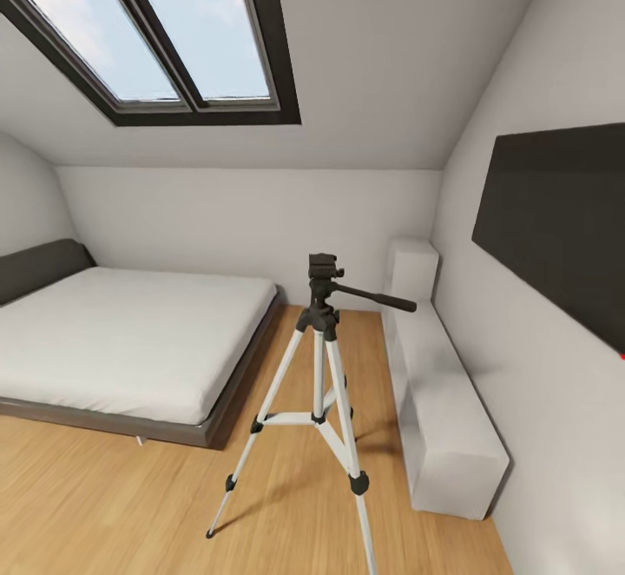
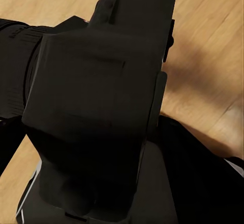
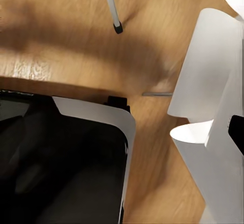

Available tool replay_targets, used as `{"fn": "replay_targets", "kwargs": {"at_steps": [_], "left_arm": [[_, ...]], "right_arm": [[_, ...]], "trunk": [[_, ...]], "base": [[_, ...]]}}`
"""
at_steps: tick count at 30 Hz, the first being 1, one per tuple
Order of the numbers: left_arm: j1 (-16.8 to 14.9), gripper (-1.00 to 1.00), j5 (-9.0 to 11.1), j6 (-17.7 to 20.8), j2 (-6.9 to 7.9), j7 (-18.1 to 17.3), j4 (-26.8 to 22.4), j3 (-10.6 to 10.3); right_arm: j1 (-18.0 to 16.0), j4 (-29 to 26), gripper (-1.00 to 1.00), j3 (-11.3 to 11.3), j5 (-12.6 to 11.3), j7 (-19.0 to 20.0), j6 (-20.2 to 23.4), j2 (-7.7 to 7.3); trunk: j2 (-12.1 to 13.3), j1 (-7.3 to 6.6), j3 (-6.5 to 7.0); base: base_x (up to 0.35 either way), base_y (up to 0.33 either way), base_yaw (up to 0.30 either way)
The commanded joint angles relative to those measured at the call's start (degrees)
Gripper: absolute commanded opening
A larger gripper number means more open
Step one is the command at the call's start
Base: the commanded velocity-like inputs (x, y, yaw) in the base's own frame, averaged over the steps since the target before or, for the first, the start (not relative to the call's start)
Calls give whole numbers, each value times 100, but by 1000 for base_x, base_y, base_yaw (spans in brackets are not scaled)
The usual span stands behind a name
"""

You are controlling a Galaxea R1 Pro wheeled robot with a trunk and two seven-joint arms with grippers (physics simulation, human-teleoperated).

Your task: Attach the digital camera to the camera tripod in the bedroom.

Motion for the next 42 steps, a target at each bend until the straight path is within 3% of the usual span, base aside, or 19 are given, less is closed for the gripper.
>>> {"fn": "replay_targets", "kwargs": {"at_steps": [1,42], "left_arm": [[-4,-100,29,-14,-3,14,0,-49],[-4,-100,29,-14,9,16,0,-44]], "right_arm": [[-9,18,100,8,47,2,-35,-2],[-9,18,100,8,47,2,-27,-2]], "trunk": [[35,-22,10],[1680,-922,746]], "base": [[0,0,0],[0,0,0]]}}
